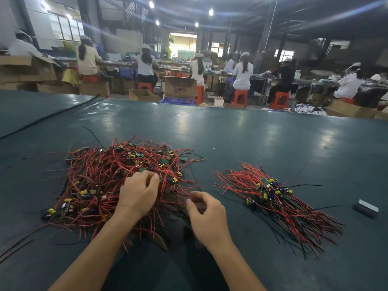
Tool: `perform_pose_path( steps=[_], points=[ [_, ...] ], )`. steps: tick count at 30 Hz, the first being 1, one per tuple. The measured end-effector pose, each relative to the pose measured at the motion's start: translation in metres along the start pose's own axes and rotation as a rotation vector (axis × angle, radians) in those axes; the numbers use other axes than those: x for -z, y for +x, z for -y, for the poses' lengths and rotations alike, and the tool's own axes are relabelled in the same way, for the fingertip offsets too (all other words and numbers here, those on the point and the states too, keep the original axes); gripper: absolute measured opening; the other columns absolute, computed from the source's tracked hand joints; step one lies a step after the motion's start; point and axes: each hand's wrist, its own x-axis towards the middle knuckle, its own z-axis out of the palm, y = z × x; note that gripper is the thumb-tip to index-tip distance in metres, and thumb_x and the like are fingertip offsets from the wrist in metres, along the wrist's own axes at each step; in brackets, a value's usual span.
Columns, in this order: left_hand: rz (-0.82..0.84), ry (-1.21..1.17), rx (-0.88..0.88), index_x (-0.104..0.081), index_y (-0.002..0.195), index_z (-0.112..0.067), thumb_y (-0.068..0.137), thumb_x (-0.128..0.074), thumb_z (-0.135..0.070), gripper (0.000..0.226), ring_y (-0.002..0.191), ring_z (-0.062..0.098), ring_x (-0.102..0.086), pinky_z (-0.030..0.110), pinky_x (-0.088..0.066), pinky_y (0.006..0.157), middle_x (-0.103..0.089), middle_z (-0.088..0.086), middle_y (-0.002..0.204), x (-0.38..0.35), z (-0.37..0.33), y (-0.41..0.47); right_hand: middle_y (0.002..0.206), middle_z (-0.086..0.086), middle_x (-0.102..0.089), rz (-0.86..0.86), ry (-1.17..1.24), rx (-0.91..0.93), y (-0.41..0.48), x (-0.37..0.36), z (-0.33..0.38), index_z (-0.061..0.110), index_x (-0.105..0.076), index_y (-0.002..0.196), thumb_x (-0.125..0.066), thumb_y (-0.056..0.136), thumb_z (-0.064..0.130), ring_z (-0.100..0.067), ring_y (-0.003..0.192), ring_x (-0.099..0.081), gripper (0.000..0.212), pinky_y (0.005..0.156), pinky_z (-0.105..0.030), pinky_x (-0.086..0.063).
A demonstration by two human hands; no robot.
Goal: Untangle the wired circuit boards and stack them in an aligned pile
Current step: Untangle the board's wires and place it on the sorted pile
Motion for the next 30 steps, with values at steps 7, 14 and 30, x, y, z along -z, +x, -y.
perform_pose_path(
  steps=[7,14,30],
  points=[
    [-0.047,0.271,-0.022,-0.064,0.12,-0.024,0.088,-0.063,-0.049,0.04,0.106,0.022,-0.055,0.042,-0.04,0.096,-0.054,-0.007,0.096,-0.004,0.0,-0.003,0.095,0.018,-0.064,-0.056,0.098,-0.026,0.003,0.003,0.0,0.021,-0.064,0.118,-0.064,0.094,0.016,0.017,0.086,-0.056,0.025,0.069,-0.001,-0.043],
    [-0.158,0.295,-0.084,-0.059,0.104,-0.037,0.091,-0.054,-0.052,0.021,0.11,0.018,-0.05,0.038,-0.019,0.091,-0.062,-0.013,0.097,-0.007,0.0,-0.008,0.099,0.017,-0.063,-0.081,0.101,-0.041,0.003,0.005,0.0,0.02,-0.063,0.122,-0.063,0.094,0.016,0.012,0.088,-0.059,0.028,0.07,-0.003,-0.045],
    [-0.689,-0.065,-0.926,-0.07,0.111,-0.01,0.093,-0.066,-0.015,0.019,0.093,0.024,-0.06,0.03,-0.042,0.09,-0.069,0.001,0.103,-0.002,-0.029,-0.029,0.084,0.002,-0.068,-0.208,0.275,0.127,0.0,0.019,0.018,0.021,-0.071,0.09,-0.057,0.093,0.04,-0.006,0.076,-0.061,0.024,0.07,-0.016,-0.048]
  ],
)
